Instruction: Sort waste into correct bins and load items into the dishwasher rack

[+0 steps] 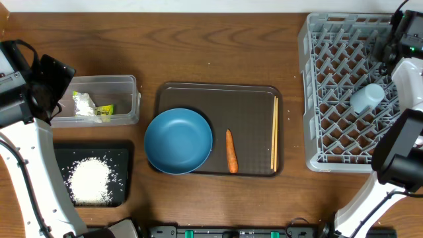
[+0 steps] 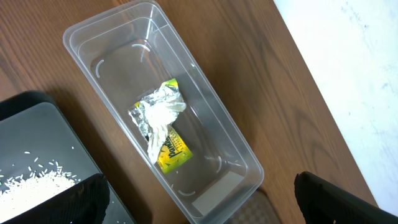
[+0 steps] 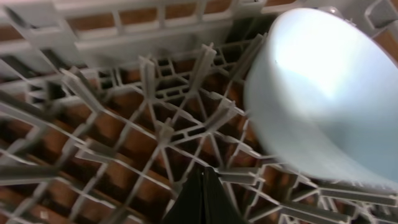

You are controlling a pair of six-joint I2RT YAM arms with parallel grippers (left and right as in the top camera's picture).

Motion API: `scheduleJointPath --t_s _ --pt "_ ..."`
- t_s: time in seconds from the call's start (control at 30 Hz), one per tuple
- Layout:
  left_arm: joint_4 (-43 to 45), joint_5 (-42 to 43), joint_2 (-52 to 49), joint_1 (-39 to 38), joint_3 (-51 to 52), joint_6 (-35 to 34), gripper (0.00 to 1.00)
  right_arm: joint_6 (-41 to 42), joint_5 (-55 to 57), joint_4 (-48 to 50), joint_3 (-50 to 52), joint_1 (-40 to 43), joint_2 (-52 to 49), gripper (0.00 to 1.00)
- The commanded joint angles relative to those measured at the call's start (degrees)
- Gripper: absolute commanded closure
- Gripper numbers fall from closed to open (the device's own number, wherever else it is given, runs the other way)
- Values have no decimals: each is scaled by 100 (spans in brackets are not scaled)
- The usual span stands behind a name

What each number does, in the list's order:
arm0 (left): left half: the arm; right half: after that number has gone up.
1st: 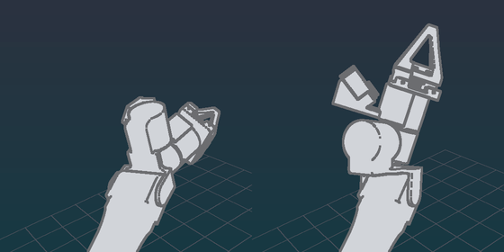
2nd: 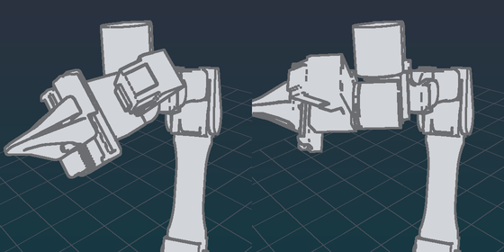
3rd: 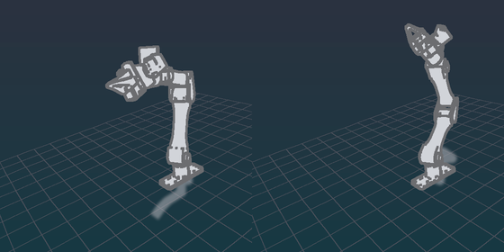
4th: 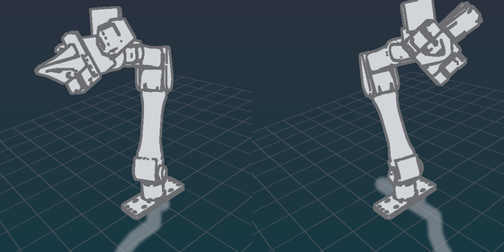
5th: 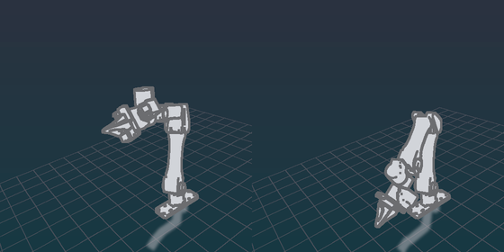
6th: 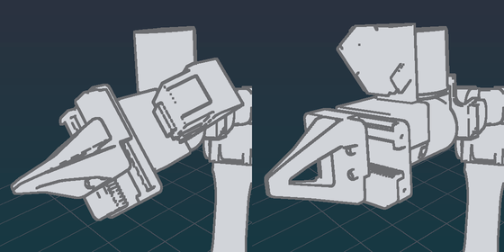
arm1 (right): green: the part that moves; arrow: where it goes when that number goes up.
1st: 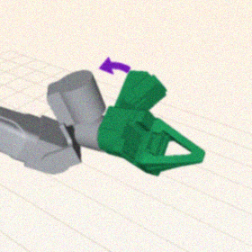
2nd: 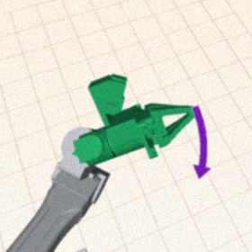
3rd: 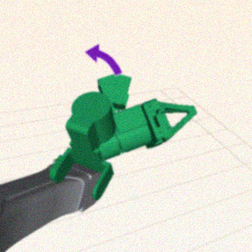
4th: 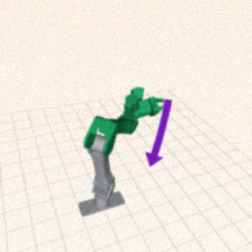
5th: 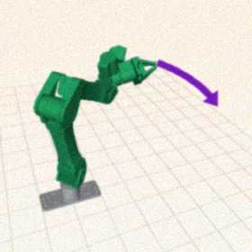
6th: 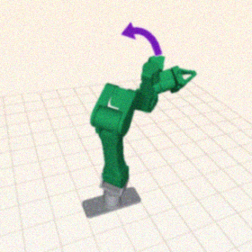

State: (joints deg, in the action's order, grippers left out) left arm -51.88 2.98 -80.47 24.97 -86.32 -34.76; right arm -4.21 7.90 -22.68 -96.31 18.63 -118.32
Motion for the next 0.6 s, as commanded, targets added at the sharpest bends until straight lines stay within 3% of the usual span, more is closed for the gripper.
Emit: scheduleJointPath --t_s 0.0,0.03,0.1,0.2,0.23,0.3,0.4,0.57 --pt "0 -66 -2 9 17 -48 2 527 -520 20 -109 157 439 99" --pt "0 -66 -2 9 17 -48 2 667 -516 35 -109 208 481 99" --pt "0 -66 -2 9 17 -48 2 737 -518 42 -109 310 544 83" --pt "0 -66 -2 9 17 -48 2 704 -520 59 -109 420 557 34" --pt "0 -66 -2 9 17 -48 2 619 -525 55 -109 435 555 24" --pt "0 -66 -2 9 17 -48 2 245 -522 61 -109 433 542 15" --pt "0 -66 -2 9 17 -48 2 -490 -426 195 -109 428 468 13" --pt "0 -66 -2 9 17 -48 2 -688 -197 540 -109 474 205 9"
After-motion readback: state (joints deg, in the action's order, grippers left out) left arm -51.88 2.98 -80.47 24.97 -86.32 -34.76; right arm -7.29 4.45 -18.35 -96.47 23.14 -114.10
